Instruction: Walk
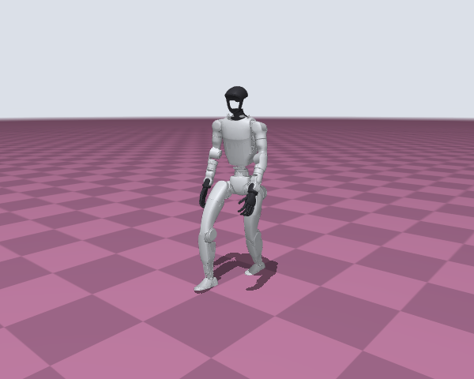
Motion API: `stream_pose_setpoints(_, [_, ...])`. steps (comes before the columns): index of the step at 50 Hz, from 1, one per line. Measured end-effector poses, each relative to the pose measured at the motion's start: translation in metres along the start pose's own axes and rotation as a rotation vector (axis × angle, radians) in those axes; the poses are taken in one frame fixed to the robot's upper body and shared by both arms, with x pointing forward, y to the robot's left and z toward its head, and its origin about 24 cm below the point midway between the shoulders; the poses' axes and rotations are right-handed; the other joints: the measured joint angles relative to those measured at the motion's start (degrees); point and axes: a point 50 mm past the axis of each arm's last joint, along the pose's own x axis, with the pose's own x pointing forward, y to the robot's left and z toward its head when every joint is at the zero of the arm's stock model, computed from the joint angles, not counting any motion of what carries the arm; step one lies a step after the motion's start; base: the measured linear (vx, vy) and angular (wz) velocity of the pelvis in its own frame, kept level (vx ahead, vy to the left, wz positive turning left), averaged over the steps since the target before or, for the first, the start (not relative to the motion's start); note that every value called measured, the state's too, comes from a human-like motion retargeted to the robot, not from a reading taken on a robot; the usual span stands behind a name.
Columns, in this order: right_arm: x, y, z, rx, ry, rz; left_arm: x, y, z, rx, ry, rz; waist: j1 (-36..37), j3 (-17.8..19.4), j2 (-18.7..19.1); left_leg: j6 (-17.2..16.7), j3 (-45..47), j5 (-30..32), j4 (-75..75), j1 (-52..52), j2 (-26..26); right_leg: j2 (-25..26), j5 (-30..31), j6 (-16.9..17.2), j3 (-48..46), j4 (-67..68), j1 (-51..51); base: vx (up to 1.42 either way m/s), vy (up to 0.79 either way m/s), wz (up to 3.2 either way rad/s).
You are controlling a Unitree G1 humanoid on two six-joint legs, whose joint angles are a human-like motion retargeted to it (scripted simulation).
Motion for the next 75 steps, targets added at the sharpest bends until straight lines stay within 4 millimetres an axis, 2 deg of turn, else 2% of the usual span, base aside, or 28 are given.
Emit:
stream_pose_setpoints(2, [-0.002,0.000,-0.011,0.001,0.035,-0.005,0.001,0.001,0.008,0.003,-0.035,0.005,-0.20,-0.48,0.32,-1.02,1.95,-1.44,2.58,0.56,0.93,0.79,0.87,0.99,-0.60,-4.71,-0.85,0.68,-0.09,0.06])
stream_pose_setpoints(3, [-0.002,-0.001,-0.015,0.002,0.049,-0.010,0.002,0.003,0.013,0.000,-0.052,0.010,-0.21,-1.04,1.80,-1.92,2.33,-1.82,3.60,0.59,2.95,2.56,3.65,0.90,-2.12,-10.02,0.89,0.71,-0.10,-0.04])
stream_pose_setpoints(5, [-0.005,0.001,-0.027,0.005,0.089,-0.015,0.001,0.000,0.011,-0.020,-0.056,0.012,0.34,-1.58,2.67,-3.55,3.17,-1.29,8.19,0.48,3.96,3.91,5.62,0.08,-2.61,-7.87,0.22,0.70,-0.11,-0.19])
stream_pose_setpoints(7, [-0.007,0.000,-0.038,0.009,0.127,-0.028,-0.001,-0.004,0.004,-0.053,-0.041,0.011,0.46,-2.07,4.34,-6.69,2.55,2.11,14.46,-0.02,5.17,5.72,6.62,-1.41,-3.29,-3.54,0.01,0.73,-0.13,-0.11])
stream_pose_setpoints(10, [-0.009,-0.009,-0.047,0.015,0.159,-0.058,-0.006,-0.013,-0.013,-0.120,0.010,0.001,-0.01,-1.70,9.35,-14.13,0.77,12.87,27.10,-2.37,8.80,10.52,5.63,-5.00,-5.43,-0.74,2.79,0.70,-0.12,-0.12])
stream_pose_setpoints(12, [-0.009,-0.015,-0.047,0.022,0.157,-0.071,-0.011,-0.022,-0.026,-0.142,0.050,-0.020,0.36,-1.51,11.94,-19.21,0.41,23.62,36.17,-5.77,9.90,13.35,3.19,-7.48,-5.72,0.33,4.68,0.67,-0.05,-0.28])
stream_pose_setpoints(13, [-0.009,-0.019,-0.046,0.028,0.151,-0.080,-0.012,-0.026,-0.031,-0.151,0.069,-0.033,0.55,-1.44,12.81,-20.53,1.03,28.70,40.27,-7.77,9.95,14.16,1.80,-8.41,-5.46,0.64,5.73,0.68,0.00,-0.21])
stream_pose_setpoints(15, [-0.008,-0.027,-0.042,0.041,0.133,-0.096,-0.016,-0.034,-0.040,-0.161,0.105,-0.061,0.91,-1.34,13.94,-20.97,3.17,35.36,47.93,-12.54,10.86,15.18,-0.94,-9.84,-4.89,0.60,8.16,0.68,-0.02,-0.15])
stream_pose_setpoints(17, [-0.006,-0.030,-0.035,0.049,0.110,-0.106,-0.019,-0.041,-0.048,-0.162,0.141,-0.088,1.95,-1.35,14.91,-20.51,4.03,34.84,54.75,-17.89,13.75,17.16,-2.91,-11.01,-4.45,-0.87,11.14,0.67,-0.14,-0.24])
stream_pose_setpoints(20, [-0.004,-0.034,-0.023,0.051,0.062,-0.115,-0.025,-0.048,-0.061,-0.156,0.188,-0.123,3.86,-1.21,15.87,-16.14,5.51,28.40,61.49,-25.66,18.12,19.49,-4.95,-11.69,-3.41,-5.03,17.33,0.66,-0.13,-0.23])
stream_pose_setpoints(22, [-0.002,-0.034,-0.012,0.050,0.021,-0.115,-0.029,-0.051,-0.070,-0.162,0.217,-0.134,5.31,-0.98,15.80,-12.95,6.64,22.96,62.31,-30.17,19.93,20.16,-6.12,-11.76,-2.23,-8.02,22.08,0.65,-0.11,-0.23])
stream_pose_setpoints(25, [0.000,-0.034,0.006,0.046,-0.052,-0.101,-0.035,-0.053,-0.083,-0.176,0.258,-0.141,7.54,-0.41,15.19,-10.01,8.15,16.84,58.55,-35.73,20.66,20.43,-7.75,-11.55,-0.06,-12.20,29.72,0.64,-0.09,-0.27])
stream_pose_setpoints(30, [0.002,-0.031,0.039,0.038,-0.170,-0.079,-0.046,-0.055,-0.103,-0.194,0.318,-0.141,10.46,0.54,13.65,-10.19,10.60,14.72,42.34,-42.34,18.03,19.14,-10.93,-11.20,2.98,-17.18,40.43,0.62,-0.06,-0.26])
stream_pose_setpoints(35, [0.003,-0.030,0.065,-0.013,-0.247,-0.068,-0.051,-0.060,-0.112,-0.175,0.352,-0.150,11.72,0.55,11.68,-12.89,11.73,19.74,17.61,-44.52,12.37,16.89,-13.13,-10.42,3.87,-21.15,47.98,0.61,-0.02,0.00])
stream_pose_setpoints(40, [0.004,-0.025,0.064,-0.048,-0.227,-0.048,-0.059,-0.067,-0.123,-0.191,0.401,-0.152,12.90,-0.50,10.83,-10.90,12.75,18.78,13.34,-46.88,10.17,16.40,-16.82,-9.63,4.08,-15.62,49.86,0.67,-0.01,-0.06])
stream_pose_setpoints(42, [0.005,-0.020,0.052,-0.050,-0.186,-0.032,-0.064,-0.071,-0.130,-0.210,0.435,-0.153,13.01,-0.89,9.74,-9.03,13.28,19.16,17.14,-47.67,8.74,15.52,-17.14,-8.57,4.16,-10.79,49.87,0.75,0.00,-0.09])
stream_pose_setpoints(45, [0.006,-0.013,0.033,-0.043,-0.099,0.001,-0.070,-0.073,-0.140,-0.259,0.496,-0.151,14.18,-1.47,5.24,-5.56,15.86,20.60,20.06,-46.92,4.82,11.01,-14.62,-4.71,5.57,-0.02,47.97,0.78,0.01,-0.20])
stream_pose_setpoints(48, [0.004,-0.006,0.011,-0.032,-0.006,0.045,-0.076,-0.075,-0.148,-0.295,0.548,-0.169,13.09,-2.36,-0.70,-1.38,17.71,19.56,19.07,-45.22,-1.75,6.94,-3.54,2.52,8.47,15.23,41.93,0.76,-0.03,0.20])
stream_pose_setpoints(50, [0.003,-0.004,0.003,-0.023,0.035,0.069,-0.075,-0.072,-0.148,-0.295,0.556,-0.176,12.13,-2.93,-2.63,0.12,17.09,17.40,18.59,-43.46,-3.17,7.06,7.37,3.34,7.79,24.61,36.70,0.76,-0.17,0.17])
stream_pose_setpoints(52, [0.002,-0.005,-0.002,-0.022,0.060,0.073,-0.071,-0.069,-0.144,-0.279,0.543,-0.181,10.66,-3.07,-3.36,1.35,16.26,15.09,17.93,-41.11,-4.54,4.58,11.96,3.34,6.89,33.57,31.13,0.77,-0.03,0.22])
stream_pose_setpoints(55, [0.002,-0.011,-0.007,-0.021,0.081,0.052,-0.059,-0.065,-0.128,-0.240,0.492,-0.183,7.24,-2.71,-4.80,2.96,14.21,13.98,12.88,-35.24,-9.24,-3.12,7.22,2.96,8.50,44.91,22.62,0.76,0.13,0.56])
stream_pose_setpoints(57, [0.001,-0.014,-0.010,-0.012,0.086,0.034,-0.048,-0.060,-0.113,-0.213,0.445,-0.167,5.38,-2.37,-4.83,2.90,11.85,13.28,8.93,-29.55,-10.40,-7.65,1.19,-1.69,7.72,48.48,17.11,0.72,0.03,0.46])
stream_pose_setpoints(60, [0.000,-0.015,-0.015,0.011,0.087,0.009,-0.031,-0.050,-0.084,-0.185,0.351,-0.131,2.99,-1.70,-3.70,2.42,7.78,11.57,3.93,-20.14,-10.06,-10.72,-5.48,-6.62,6.20,47.45,9.87,0.70,-0.02,0.38])
stream_pose_setpoints(62, [-0.001,-0.014,-0.019,0.025,0.090,0.002,-0.019,-0.042,-0.060,-0.176,0.272,-0.106,1.63,-1.24,-2.76,2.03,5.38,9.86,1.58,-14.45,-9.03,-10.73,-7.95,-7.99,4.41,42.55,6.16,0.69,-0.04,0.36])
stream_pose_setpoints(65, [-0.004,-0.009,-0.027,0.035,0.099,0.001,-0.004,-0.031,-0.020,-0.164,0.134,-0.068,0.10,-0.46,-1.31,1.59,2.72,6.79,-0.55,-7.05,-6.79,-9.10,-8.94,-7.65,0.80,30.96,2.46,0.70,-0.06,0.27])
stream_pose_setpoints(71, [-0.007,-0.001,-0.037,0.007,0.128,0.016,0.010,-0.008,0.061,-0.120,-0.148,-0.014,-0.58,-1.29,2.53,-0.32,3.78,0.51,-0.37,0.10,0.32,-0.06,-1.03,-0.76,-6.68,-7.91,2.13,0.72,-0.06,0.01])
stream_pose_setpoints(72, [-0.008,0.000,-0.039,0.001,0.134,0.017,0.011,-0.005,0.070,-0.113,-0.183,-0.008,-0.59,-1.74,3.02,-0.89,4.89,-0.52,0.86,0.26,1.27,0.99,0.38,-0.12,-7.55,-12.61,2.43,0.75,-0.06,0.06])
stream_pose_setpoints(75, [-0.011,0.004,-0.052,-0.016,0.171,0.019,0.010,-0.007,0.080,-0.115,-0.230,-0.005,-0.03,-2.87,3.54,-2.80,6.83,-1.86,7.37,0.76,2.37,1.69,2.24,-0.45,-8.17,-9.71,0.56,0.78,-0.07,0.00])
